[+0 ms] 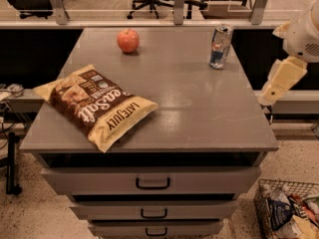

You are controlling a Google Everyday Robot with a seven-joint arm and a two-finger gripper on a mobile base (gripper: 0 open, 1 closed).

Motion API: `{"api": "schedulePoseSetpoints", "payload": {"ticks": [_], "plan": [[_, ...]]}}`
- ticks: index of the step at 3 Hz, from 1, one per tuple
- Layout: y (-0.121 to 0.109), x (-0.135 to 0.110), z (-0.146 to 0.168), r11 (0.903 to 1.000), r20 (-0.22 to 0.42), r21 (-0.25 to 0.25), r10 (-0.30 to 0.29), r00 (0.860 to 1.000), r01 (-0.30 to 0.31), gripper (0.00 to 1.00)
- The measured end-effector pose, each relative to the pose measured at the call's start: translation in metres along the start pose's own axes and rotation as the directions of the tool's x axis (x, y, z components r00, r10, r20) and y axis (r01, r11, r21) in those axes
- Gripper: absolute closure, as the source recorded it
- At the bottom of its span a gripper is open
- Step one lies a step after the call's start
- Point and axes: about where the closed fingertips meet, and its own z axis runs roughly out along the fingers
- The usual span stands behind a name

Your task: Knock redbull can over

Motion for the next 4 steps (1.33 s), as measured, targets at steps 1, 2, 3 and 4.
{"api": "schedulePoseSetpoints", "payload": {"ticks": [1,2,3,4], "plan": [[-0.037,0.003,0.034,0.9971,0.036,0.045,0.059,0.998,-0.061,0.0],[-0.068,0.004,0.068,0.9902,0.111,0.047,0.126,0.986,-0.132,0.0],[-0.089,-0.004,0.094,0.983,0.221,0.022,0.173,0.96,-0.182,0.0],[-0.102,-0.017,0.117,0.9767,0.345,-0.025,0.208,0.915,-0.213,0.0]]}}
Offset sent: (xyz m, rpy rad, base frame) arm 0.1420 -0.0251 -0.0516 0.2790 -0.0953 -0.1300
